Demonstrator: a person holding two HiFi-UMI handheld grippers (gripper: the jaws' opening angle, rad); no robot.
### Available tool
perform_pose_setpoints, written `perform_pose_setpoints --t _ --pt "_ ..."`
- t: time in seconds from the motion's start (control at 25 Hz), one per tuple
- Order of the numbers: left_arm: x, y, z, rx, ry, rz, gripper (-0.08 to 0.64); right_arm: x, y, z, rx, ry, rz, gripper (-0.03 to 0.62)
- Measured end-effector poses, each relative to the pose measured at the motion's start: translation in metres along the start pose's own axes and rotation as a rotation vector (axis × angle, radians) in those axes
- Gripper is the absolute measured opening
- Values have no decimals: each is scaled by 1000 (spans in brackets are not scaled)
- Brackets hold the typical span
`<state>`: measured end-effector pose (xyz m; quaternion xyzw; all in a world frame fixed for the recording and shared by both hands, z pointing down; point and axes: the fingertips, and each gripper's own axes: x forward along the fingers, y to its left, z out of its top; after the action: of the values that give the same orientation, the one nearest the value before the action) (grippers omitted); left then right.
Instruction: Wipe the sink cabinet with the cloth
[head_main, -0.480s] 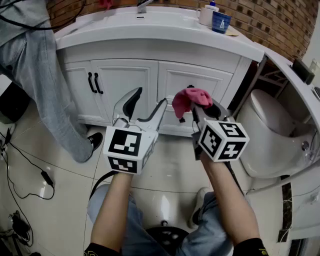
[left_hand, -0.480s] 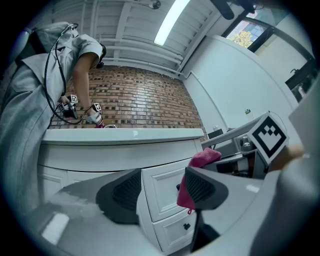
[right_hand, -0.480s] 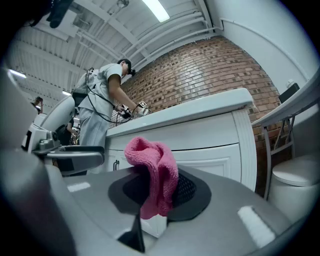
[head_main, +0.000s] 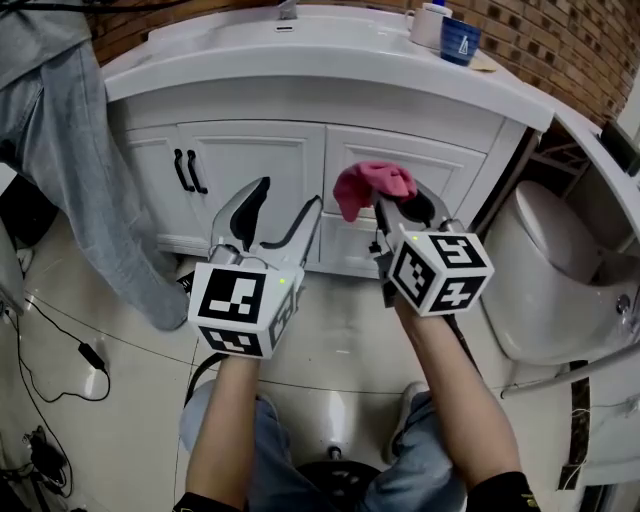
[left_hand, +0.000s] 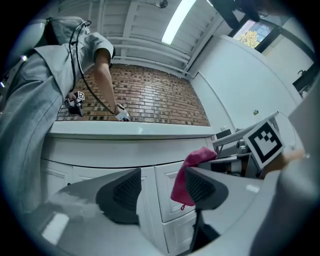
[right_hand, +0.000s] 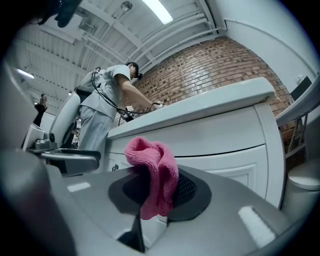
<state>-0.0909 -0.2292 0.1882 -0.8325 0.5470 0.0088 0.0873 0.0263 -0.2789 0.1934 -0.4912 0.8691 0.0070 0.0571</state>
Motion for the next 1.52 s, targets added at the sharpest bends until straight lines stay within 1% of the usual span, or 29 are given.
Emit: perform_pose_setpoints --t 0.16,0.4,0.48,0.56,0.64,0.72,0.8,0.92,0.96,1.0,1.04,1.12,1.16,1.2,1.28,1.36,1.44,1.52 --pt "-2 16 -4 -40 0 32 275 34 3 7 -32 -26 13 75" --pt "4 34 -10 -78 1 64 275 98 21 -5 -22 36 86 75" --pt "9 36 -12 -89 0 64 275 104 15 -4 -22 34 77 75" --pt "16 36 -13 -92 1 58 275 100 -4 0 -26 23 47 75" --pt "23 31 -18 -93 12 46 275 85 -32 4 -7 3 1 78" --pt "29 23 -21 -99 17 29 275 61 -67 7 32 -25 -74 77" --pt "33 14 -20 -114 11 12 275 32 -110 12 100 -56 -186 80" --pt "37 -3 -18 -132 3 -13 275 -18 -178 16 225 -114 -405 78" --pt "38 -8 -16 -135 0 -21 275 -30 -193 16 245 -128 -452 78" --pt "39 -13 -15 -134 -2 -28 275 -37 -202 15 253 -136 -475 78" --pt "39 -16 -14 -129 -3 -31 275 -39 -204 13 256 -137 -481 78" --pt "40 -16 -15 -115 2 -22 275 -32 -193 6 259 -110 -464 77" --pt "40 -15 -16 -110 5 -13 275 -25 -180 0 259 -85 -436 77" --pt "40 -13 -17 -110 6 -3 275 -14 -162 -7 257 -57 -387 77" --pt "40 -7 -18 -121 4 17 275 13 -116 -18 240 -2 -247 78" --pt "38 -1 -19 -143 3 33 275 40 -73 -24 188 41 -116 78" --pt "36 8 -20 -185 -3 48 275 64 -40 -29 128 71 -32 78" --pt "34 18 -20 -209 -9 68 275 85 -17 -34 107 82 20 77"
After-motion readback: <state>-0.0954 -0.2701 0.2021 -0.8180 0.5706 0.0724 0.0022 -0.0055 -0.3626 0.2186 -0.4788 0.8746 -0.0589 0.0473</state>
